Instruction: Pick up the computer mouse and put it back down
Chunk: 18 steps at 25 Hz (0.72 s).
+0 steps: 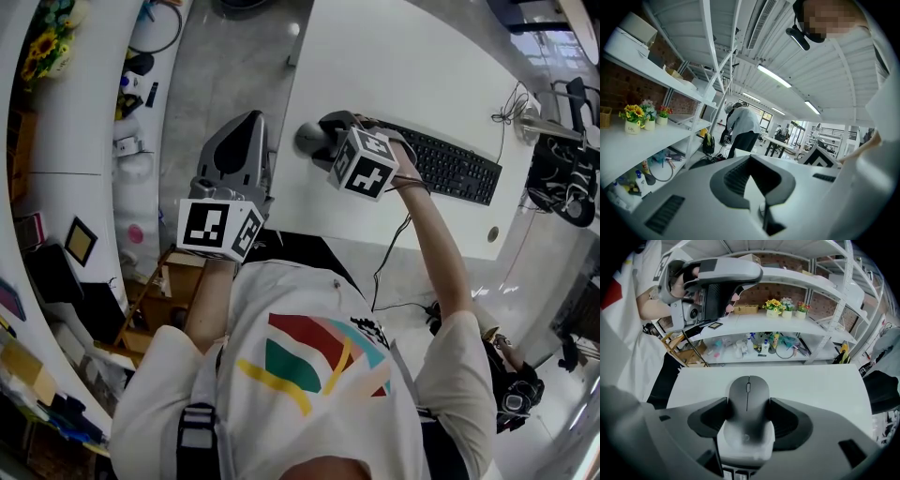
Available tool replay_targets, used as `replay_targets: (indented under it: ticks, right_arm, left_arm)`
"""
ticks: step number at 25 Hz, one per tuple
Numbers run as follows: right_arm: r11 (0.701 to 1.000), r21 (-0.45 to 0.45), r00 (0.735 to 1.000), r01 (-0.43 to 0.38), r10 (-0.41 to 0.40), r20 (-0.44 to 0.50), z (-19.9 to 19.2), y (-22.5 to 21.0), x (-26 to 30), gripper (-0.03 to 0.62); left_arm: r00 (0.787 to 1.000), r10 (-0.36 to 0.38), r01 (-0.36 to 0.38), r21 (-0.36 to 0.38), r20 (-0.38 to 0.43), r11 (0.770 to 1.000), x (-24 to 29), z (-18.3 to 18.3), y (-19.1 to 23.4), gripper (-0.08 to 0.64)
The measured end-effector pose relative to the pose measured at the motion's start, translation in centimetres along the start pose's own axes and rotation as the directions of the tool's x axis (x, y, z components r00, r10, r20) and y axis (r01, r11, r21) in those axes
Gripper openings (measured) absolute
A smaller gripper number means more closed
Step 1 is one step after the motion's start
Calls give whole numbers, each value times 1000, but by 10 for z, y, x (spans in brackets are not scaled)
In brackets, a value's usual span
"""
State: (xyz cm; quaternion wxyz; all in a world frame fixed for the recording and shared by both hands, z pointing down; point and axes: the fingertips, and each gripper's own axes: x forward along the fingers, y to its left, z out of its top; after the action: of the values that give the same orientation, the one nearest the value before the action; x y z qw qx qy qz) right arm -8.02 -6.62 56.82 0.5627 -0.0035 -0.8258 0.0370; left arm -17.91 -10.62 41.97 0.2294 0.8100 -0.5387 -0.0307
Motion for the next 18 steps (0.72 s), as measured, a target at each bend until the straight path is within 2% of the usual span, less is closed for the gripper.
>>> replay_targets:
  ticks: [3,6,8,10,12,14,15,18]
  right_arm:
    - [999,27,999,20,-21,24,1,-3,-3,292]
    - [991,111,991,71,-82,102,8,-13,-16,293]
    - [972,196,973,127,-161,165,13,-23,-35,292]
    - [938,294,946,181,-248,210,14,-29,-58,291]
    - [886,409,910,218,-336,243,12,-33,-86,293]
    - [807,530,856,261,-447,259,4,-39,-121,292]
    - [756,591,818,282,-511,264,-3,-42,-141,292]
    - [592,743,670,312,-692,270,-31,-40,-207,291]
  left_arm:
    - [1000,5,-5,6,6,1000,-1,5,1,44]
    - [1000,-6,6,22,13,1000,0,13,-3,44]
    - [999,-28,27,38,15,999,1,19,-9,44]
    - [999,-52,51,51,16,997,2,25,-19,44]
    - [997,-82,81,67,14,994,4,32,-30,44]
    - [990,-138,137,94,11,986,15,41,-47,44]
    - [984,-175,173,110,9,979,24,46,-58,44]
    - [961,-277,274,156,1,949,45,58,-102,44]
